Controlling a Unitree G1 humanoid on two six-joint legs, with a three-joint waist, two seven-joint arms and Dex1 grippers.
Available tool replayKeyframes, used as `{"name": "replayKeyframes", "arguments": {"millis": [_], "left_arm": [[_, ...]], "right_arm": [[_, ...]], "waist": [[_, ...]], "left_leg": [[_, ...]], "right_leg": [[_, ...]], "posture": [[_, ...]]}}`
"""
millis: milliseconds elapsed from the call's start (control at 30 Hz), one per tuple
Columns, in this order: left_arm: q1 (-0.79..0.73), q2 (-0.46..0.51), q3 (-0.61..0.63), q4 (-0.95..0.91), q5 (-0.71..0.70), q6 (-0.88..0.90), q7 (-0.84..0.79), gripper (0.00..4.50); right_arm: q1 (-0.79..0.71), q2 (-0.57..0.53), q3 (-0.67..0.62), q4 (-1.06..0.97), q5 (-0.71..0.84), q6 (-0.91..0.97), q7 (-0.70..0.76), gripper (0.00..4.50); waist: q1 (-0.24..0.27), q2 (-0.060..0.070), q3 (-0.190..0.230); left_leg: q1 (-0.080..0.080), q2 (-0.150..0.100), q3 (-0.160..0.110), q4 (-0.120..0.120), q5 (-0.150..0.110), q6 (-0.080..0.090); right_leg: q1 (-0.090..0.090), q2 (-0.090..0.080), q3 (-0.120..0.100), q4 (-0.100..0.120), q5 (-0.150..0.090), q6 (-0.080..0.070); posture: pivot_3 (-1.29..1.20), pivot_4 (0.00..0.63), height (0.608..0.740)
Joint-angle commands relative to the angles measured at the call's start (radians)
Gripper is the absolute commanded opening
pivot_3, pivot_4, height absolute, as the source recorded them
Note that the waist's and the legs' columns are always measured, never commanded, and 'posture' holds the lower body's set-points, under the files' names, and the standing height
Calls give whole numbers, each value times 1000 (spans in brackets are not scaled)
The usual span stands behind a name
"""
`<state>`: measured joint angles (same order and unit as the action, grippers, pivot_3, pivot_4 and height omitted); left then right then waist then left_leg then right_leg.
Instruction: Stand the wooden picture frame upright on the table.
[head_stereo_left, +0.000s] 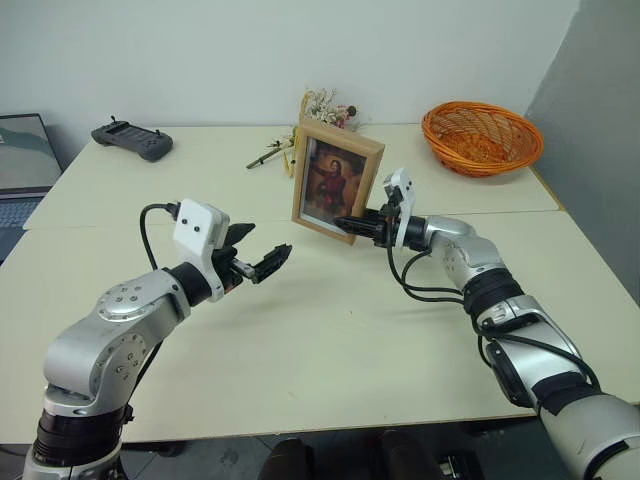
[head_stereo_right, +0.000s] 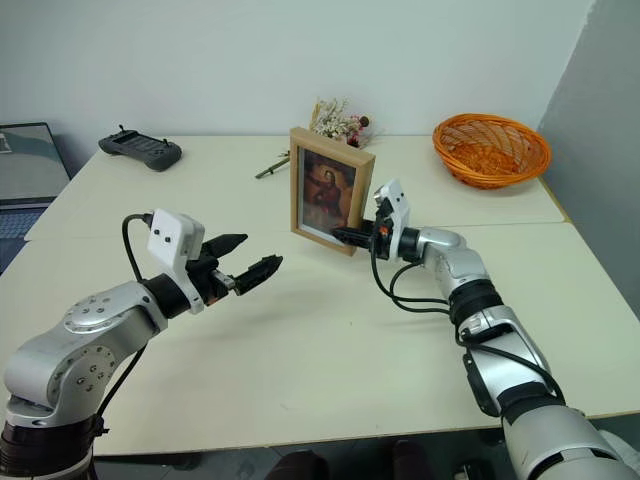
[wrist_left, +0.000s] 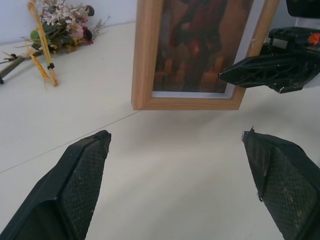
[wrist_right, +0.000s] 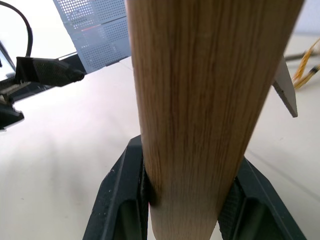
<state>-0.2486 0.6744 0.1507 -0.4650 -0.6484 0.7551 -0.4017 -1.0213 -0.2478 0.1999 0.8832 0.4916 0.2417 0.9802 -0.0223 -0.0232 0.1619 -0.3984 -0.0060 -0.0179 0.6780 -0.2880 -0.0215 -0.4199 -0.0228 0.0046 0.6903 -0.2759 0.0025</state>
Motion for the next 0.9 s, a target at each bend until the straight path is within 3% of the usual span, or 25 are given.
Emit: {"name": "replayKeyframes", "arguments": {"millis": [33, 233, 300, 333, 533, 700, 900], "left_arm": [[-6, -26, -40, 16, 78, -65, -2, 4500], [-5, -54, -66, 58, 125, -96, -27, 4500], [-5, -57, -65, 65, 127, -94, -39, 4500], [-5, -56, -66, 67, 132, -96, -45, 4500], [-25, -58, -72, 103, 147, -90, -83, 4500], [-46, -42, -65, 145, 153, -88, -127, 4500], [-85, 29, -13, 246, 167, -111, -206, 4500]], "right_arm": [[8, 34, -34, 57, -55, 18, 5, 1312], [49, 63, -53, 105, -151, -59, -6, 1312], [53, 66, -65, 102, -164, -74, 7, 2010], [56, 67, -68, 99, -170, -76, 8, 2023], [115, 32, -78, 9, -208, -69, 53, 3440], [256, -106, -99, -214, -218, 20, 60, 4467], [461, -324, -168, -797, -127, 288, 23, 4467]], "waist": [[1, 0, 0], [-5, 0, 0], [-5, 0, 0], [-5, 0, 0], [-4, 0, 0], [3, 0, 0], [5, 1, 1]], "left_leg": [[-1, 0, 0, 0, 0, 0], [0, 0, 1, 0, 0, 0], [0, 0, 0, 0, 0, 0], [0, 0, 0, 0, 0, 0], [0, 0, 0, 0, 0, 0], [-1, 0, 0, 0, 0, 0], [-1, 0, -1, 0, 0, 1]], "right_leg": [[0, 0, 0, 0, 0, 0], [-1, 0, 0, 1, 0, 0], [-1, 0, 0, 1, 0, 0], [-1, 0, 0, 2, 0, 0], [0, 0, 0, 1, 0, 0], [0, 0, -1, 1, 0, 0], [0, 0, -1, 0, 0, 0]], "posture": [[0, 150, 740], [0, 150, 740], [0, 150, 740], [0, 150, 740], [0, 150, 740], [0, 150, 740], [0, 150, 740]]}}
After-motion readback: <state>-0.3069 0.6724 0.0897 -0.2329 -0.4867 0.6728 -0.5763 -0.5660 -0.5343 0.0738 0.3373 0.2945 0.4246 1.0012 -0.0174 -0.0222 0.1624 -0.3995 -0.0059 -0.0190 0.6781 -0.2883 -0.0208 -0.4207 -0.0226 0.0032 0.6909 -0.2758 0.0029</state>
